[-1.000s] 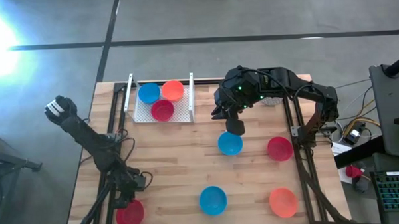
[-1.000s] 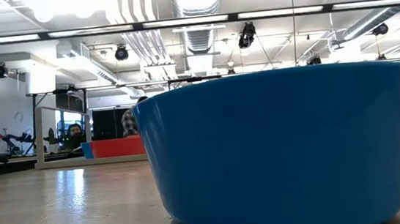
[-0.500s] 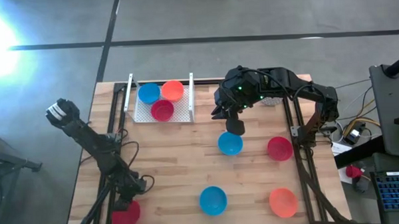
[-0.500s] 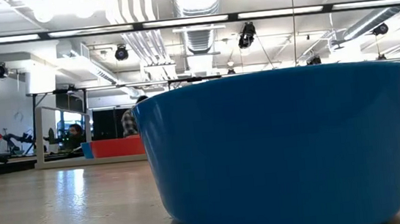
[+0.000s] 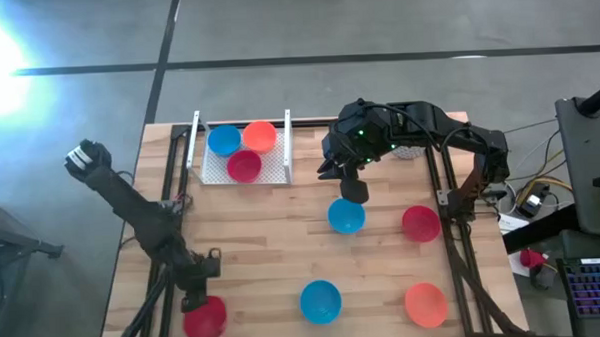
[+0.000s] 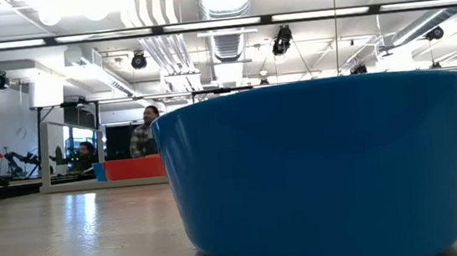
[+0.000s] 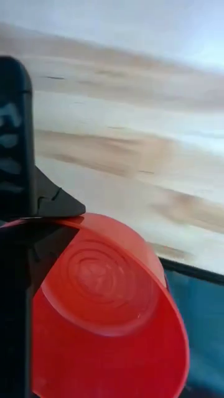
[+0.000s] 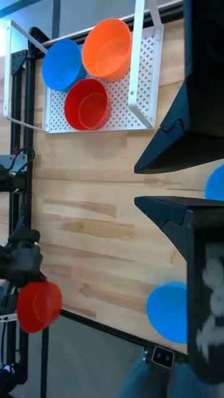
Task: Pick & Place Mini bowls
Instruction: Stack the left red bowl on the red bowl on the shelf
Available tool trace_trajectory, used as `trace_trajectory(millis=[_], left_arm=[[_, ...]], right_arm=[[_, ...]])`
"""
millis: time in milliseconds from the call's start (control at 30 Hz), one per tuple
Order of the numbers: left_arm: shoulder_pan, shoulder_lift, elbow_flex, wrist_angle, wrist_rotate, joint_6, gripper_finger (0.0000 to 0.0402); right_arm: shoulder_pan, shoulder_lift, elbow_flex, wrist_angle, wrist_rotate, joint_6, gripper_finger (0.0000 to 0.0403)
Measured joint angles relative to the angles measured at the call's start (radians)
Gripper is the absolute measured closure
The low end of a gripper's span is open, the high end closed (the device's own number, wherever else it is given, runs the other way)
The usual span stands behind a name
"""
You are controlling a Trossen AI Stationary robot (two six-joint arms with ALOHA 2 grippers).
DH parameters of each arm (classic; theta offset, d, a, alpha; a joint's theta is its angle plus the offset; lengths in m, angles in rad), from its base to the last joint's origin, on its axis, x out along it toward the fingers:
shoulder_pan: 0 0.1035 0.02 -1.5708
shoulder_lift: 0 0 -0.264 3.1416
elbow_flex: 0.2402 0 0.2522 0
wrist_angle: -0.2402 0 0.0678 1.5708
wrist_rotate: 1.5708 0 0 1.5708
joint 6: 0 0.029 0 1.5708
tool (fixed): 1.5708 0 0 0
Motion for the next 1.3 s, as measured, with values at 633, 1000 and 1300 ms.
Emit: trace_trajectory(millis=[633, 1000, 1300], left_arm=[[0.434, -0.180, 0.354, -0.712, -0.387, 0.000, 0.0401], [0.864, -0.164, 0.473, -0.798, -0.758, 0.326, 0.0401], [1.224, -0.067, 0.494, -0.745, -0.591, 0.525, 0.0401]], right_arm=[[0.000, 0.000, 0.000, 0.003, 0.000, -0.027, 0.0339], [0.000, 0.000, 0.000, 0.011, 0.000, -0.032, 0.0339], [0.000, 0.000, 0.000, 0.013, 0.000, -0.034, 0.0339]])
